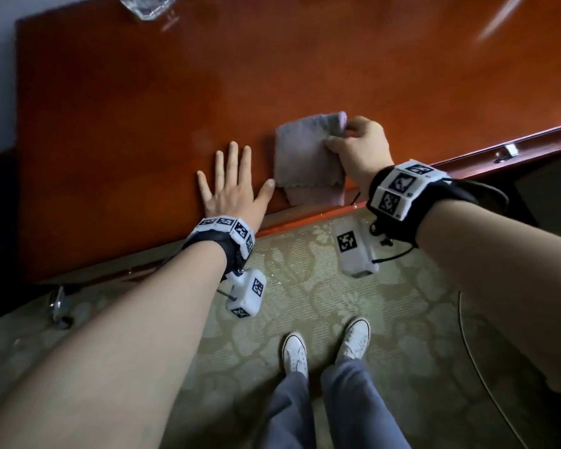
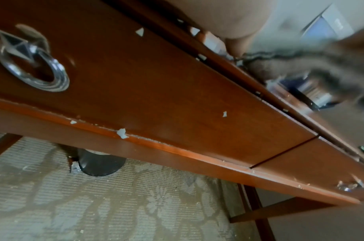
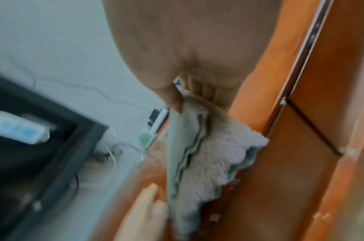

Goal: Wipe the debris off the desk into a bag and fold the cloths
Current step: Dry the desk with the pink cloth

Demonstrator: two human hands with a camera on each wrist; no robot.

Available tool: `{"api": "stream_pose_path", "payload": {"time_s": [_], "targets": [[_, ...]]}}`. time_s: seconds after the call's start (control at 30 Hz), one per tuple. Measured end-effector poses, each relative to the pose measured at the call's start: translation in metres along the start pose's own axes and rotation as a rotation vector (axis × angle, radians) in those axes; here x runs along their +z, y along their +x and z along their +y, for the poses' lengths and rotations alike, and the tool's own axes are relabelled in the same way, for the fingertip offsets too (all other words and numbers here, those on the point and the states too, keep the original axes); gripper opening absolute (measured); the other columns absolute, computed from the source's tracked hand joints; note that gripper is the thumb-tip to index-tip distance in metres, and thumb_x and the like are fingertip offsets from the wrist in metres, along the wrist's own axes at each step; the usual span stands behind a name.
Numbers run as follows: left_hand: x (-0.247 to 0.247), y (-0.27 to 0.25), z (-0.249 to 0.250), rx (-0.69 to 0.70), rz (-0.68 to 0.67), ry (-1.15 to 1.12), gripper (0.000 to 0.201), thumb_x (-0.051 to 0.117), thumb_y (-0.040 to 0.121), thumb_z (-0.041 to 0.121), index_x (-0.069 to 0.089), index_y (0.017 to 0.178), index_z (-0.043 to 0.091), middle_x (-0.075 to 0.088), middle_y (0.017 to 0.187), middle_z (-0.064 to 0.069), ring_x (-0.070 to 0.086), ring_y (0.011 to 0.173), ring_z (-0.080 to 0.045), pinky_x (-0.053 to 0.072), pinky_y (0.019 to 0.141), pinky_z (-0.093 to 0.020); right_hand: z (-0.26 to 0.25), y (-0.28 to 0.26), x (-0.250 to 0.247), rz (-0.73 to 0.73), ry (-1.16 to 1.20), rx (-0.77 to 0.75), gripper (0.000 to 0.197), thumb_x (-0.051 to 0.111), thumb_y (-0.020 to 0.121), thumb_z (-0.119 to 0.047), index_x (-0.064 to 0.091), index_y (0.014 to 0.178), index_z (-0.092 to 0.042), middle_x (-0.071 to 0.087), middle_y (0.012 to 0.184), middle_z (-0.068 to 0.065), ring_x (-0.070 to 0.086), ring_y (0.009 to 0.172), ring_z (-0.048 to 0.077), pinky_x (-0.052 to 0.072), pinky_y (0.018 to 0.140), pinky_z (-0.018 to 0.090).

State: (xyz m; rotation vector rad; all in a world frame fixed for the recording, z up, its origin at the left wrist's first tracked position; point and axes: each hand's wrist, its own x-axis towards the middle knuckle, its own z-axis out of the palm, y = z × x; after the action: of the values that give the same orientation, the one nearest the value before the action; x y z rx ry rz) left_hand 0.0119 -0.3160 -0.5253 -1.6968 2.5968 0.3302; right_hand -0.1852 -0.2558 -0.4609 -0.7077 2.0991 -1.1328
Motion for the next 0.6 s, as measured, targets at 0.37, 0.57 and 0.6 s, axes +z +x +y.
{"api": "stream_pose_path", "payload": {"time_s": [0.37, 0.57, 0.6], "targets": [[-0.018, 0.010, -0.012, -0.060, -0.028, -0.680, 0.039, 0.035, 0.102, 0.044, 0.054, 0.136, 0.037, 0.027, 0.160, 0.015, 0.010, 0.150, -0.005, -0.010, 0.120, -0.042, 0.044, -0.029, 0.035, -0.278, -1.025, -0.589, 0.065, 0.035, 0.094, -0.033, 0.016, 0.153, -0.013, 0.009, 0.161, 0.012, 0.013, 0.145, 0.039, 0.011, 0.115, 0.056], [-0.017, -0.008, -0.055, 0.140, 0.004, -0.163, 0.053, 0.029, 0.104, 0.044, 0.022, 0.156, 0.032, 0.007, 0.166, 0.009, 0.004, 0.152, -0.010, 0.002, 0.123, -0.045, 0.051, -0.066, 0.077, -0.260, -1.065, -0.606, 0.064, 0.021, 0.098, -0.042, 0.002, 0.155, -0.017, -0.001, 0.162, 0.007, 0.001, 0.148, 0.033, 0.004, 0.119, 0.054], [-0.014, -0.014, -0.065, 0.191, 0.010, -0.051, 0.056, 0.026, 0.103, 0.046, 0.015, 0.157, 0.034, 0.001, 0.166, 0.009, 0.001, 0.152, -0.011, 0.002, 0.123, -0.048, 0.050, -0.068, 0.078, -0.276, -1.073, -0.622, 0.064, 0.021, 0.099, -0.043, 0.000, 0.155, -0.019, -0.003, 0.162, 0.006, 0.000, 0.148, 0.032, 0.003, 0.119, 0.053]]}}
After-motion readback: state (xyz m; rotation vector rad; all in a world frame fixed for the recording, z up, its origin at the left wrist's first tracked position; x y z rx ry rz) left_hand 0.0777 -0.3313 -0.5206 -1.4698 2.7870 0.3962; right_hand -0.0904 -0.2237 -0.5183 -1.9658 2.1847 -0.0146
